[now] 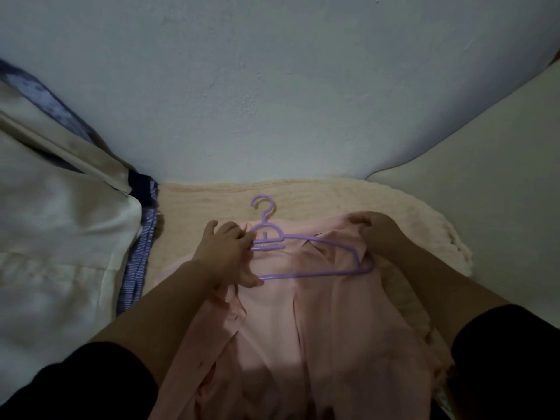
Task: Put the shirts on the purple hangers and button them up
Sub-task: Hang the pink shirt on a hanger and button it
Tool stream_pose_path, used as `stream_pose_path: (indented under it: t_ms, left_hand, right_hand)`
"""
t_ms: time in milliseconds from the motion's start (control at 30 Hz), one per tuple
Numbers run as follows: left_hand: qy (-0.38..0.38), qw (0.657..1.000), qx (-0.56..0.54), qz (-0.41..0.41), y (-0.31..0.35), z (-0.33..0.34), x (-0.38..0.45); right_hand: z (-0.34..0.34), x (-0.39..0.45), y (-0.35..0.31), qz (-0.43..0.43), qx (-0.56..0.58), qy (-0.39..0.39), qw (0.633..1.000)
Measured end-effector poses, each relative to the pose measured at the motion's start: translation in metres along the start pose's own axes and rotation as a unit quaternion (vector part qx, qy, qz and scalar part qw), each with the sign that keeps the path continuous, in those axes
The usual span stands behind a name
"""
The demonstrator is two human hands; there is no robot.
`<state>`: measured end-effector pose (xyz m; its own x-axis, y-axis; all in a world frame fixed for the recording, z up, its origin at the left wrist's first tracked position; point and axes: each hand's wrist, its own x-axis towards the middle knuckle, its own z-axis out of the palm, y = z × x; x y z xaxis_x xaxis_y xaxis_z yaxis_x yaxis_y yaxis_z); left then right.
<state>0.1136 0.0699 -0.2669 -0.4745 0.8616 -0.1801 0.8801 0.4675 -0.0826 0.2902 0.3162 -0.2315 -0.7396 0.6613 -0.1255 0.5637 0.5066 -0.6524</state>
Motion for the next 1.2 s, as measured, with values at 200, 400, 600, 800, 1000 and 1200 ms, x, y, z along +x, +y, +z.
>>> stream_pose_path:
  t_ms: [200, 400, 600, 800, 1000, 1200]
  left_hand:
    - [-0.014, 0.999, 0.039, 0.005, -0.003, -0.004, -0.006]
    - [0.007, 0.998, 0.056, -0.036, -0.007, -0.016, 0.005]
    - [-0.006, 1.000, -0.008, -0.024, -0.015, -0.020, 0.007]
    - [-0.072, 0.997, -0.017, -0.004, -0.023, -0.019, -0.001]
    - [-0.042, 0.999, 0.011, -0.024, -0.021, -0.016, 0.001]
    - [-0.006, 0.995, 0.056, -0.084, -0.013, -0.022, 0.008]
  right_hand:
    - [-0.002, 0.004, -0.010, -0.049, -0.134, 0.002, 0.990]
    - [-0.003, 0.006, -0.035, -0.071, -0.181, -0.001, 0.981]
    - [0.000, 0.003, -0.016, -0.046, -0.263, -0.076, 0.961]
    - [0.001, 0.003, 0.011, -0.043, -0.188, 0.103, 0.976]
    - [0.000, 0.012, 0.008, -0.015, -0.119, 0.097, 0.988]
    - [0.001, 0.004, -0.007, -0.045, -0.097, 0.134, 0.985]
